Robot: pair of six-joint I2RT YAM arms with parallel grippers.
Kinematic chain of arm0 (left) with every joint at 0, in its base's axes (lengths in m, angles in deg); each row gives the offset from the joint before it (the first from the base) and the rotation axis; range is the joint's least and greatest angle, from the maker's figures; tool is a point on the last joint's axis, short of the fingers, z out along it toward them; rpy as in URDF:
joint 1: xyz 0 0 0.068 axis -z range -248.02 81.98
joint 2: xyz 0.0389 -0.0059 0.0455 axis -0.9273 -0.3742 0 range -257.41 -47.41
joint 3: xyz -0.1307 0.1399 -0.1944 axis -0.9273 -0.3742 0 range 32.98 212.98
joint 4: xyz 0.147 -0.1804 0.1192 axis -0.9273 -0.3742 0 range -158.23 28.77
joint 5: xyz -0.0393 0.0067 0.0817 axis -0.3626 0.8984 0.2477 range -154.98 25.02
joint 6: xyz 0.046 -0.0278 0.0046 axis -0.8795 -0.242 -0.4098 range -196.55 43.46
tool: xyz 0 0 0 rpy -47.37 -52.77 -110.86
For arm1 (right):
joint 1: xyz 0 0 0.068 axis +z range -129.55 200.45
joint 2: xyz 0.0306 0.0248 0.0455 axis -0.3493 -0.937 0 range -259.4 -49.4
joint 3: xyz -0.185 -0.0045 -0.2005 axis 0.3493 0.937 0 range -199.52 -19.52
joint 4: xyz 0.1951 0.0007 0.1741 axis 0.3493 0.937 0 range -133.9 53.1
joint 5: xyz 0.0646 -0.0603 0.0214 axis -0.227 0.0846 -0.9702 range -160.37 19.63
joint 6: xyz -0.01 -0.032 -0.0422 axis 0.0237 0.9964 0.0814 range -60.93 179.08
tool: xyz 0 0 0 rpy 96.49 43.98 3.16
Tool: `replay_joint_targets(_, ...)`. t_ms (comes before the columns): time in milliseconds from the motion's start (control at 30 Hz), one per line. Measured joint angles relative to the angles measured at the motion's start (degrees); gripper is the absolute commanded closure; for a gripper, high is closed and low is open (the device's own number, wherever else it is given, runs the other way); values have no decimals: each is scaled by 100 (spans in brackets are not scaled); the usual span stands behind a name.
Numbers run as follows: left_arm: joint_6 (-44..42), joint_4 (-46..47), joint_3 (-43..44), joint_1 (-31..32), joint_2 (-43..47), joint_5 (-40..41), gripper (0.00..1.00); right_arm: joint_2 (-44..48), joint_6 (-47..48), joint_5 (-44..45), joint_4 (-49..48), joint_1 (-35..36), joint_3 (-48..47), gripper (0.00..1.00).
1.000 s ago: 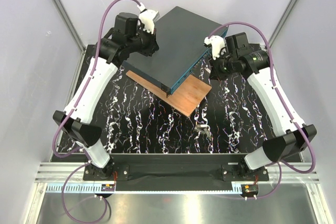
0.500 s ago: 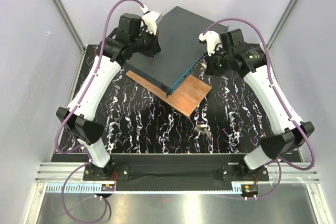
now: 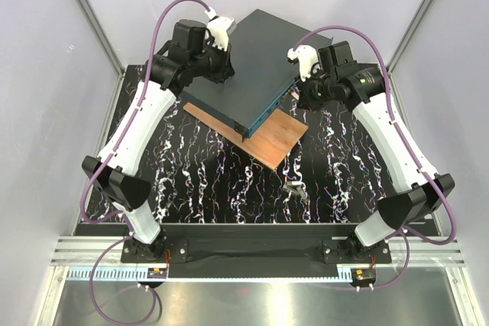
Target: Insert the plug into the switch port
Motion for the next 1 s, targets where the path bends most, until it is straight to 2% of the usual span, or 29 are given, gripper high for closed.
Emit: replay_joint_targets(1000,59,0,0,-2,-81,-31,100,-129,435,-249,146,15,-144,100)
